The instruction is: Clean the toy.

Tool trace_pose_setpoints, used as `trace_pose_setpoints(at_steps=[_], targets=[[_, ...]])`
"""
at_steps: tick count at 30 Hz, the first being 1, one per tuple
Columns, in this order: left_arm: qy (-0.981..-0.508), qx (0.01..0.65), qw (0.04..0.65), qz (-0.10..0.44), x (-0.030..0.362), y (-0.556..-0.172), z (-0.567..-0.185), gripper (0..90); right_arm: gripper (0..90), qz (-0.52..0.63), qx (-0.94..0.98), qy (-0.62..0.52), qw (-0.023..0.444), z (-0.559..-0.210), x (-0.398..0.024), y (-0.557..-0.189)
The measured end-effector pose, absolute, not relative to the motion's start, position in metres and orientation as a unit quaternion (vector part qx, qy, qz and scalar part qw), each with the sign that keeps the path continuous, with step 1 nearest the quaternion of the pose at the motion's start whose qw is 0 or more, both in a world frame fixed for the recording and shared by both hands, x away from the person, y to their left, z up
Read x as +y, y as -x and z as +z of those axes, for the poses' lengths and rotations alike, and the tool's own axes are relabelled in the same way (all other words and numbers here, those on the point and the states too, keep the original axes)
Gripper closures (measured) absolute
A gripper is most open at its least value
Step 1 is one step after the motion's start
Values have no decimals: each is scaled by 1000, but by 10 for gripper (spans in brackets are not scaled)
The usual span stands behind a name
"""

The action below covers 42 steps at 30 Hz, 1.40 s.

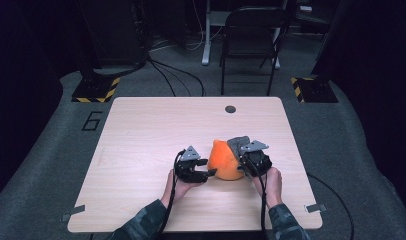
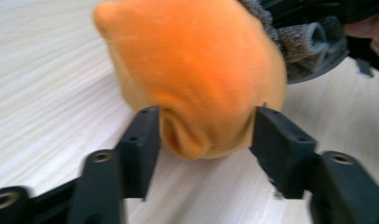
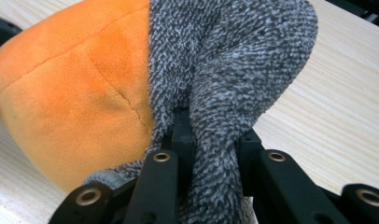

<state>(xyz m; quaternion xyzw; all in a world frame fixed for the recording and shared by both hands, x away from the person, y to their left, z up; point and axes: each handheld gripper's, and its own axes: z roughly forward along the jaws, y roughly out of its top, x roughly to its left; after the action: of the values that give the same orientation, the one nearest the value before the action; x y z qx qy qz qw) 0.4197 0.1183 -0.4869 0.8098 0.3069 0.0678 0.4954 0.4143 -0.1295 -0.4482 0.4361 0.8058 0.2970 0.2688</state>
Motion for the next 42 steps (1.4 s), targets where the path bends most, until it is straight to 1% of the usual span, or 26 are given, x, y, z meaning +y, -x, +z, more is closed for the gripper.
trace_pose_setpoints(at_steps=[2, 3, 5, 6, 9, 14, 17, 21, 22, 27, 31, 32, 33, 34, 36, 38, 40, 42], targets=[[-808, 304, 500, 67, 123, -422, -486, 365, 763, 297, 805, -437, 270, -449, -129, -414], [-810, 297, 500, 70, 124, -423, -486, 333, 763, 296, 805, -437, 270, -449, -129, -414], [-817, 284, 496, 76, 124, -424, -486, 310, 763, 295, 806, -436, 271, -449, -129, -414], [-819, 280, 495, 77, 123, -425, -487, 277, 763, 295, 807, -434, 269, -449, -129, -415], [-827, 262, 490, 83, 119, -426, -489, 229, 763, 295, 807, -436, 268, -449, -130, -416], [-849, 218, 466, 120, 112, -423, -491, 216, 763, 298, 804, -440, 267, -450, -130, -415], [-855, 194, 460, 144, 110, -422, -492, 242, 763, 294, 803, -446, 265, -450, -129, -414], [-856, 175, 462, 150, 111, -425, -497, 255, 763, 296, 806, -437, 267, -450, -130, -417], [-855, 171, 466, 147, 111, -426, -498, 266, 763, 296, 807, -438, 265, -450, -130, -417], [-856, 160, 460, 174, 104, -426, -499, 371, 763, 296, 806, -439, 265, -451, -131, -417], [-855, 149, 461, 185, 101, -424, -499, 518, 763, 297, 804, -441, 265, -451, -132, -418], [-854, 151, 460, 189, 100, -424, -500, 593, 763, 300, 805, -440, 262, -451, -132, -419], [-854, 153, 459, 190, 100, -423, -501, 631, 763, 302, 803, -442, 261, -451, -132, -418], [-852, 155, 462, 190, 99, -422, -503, 631, 763, 302, 803, -442, 261, -451, -132, -418], [-853, 159, 456, 196, 98, -422, -503, 693, 762, 305, 801, -444, 262, -451, -132, -417], [-851, 162, 459, 197, 98, -421, -503, 726, 760, 310, 799, -440, 267, -448, -135, -416], [-848, 167, 463, 198, 99, -420, -503, 746, 759, 322, 789, -449, 267, -440, -144, -414], [-844, 171, 469, 195, 100, -420, -504, 761, 759, 324, 778, -461, 277, -433, -160, -412]])
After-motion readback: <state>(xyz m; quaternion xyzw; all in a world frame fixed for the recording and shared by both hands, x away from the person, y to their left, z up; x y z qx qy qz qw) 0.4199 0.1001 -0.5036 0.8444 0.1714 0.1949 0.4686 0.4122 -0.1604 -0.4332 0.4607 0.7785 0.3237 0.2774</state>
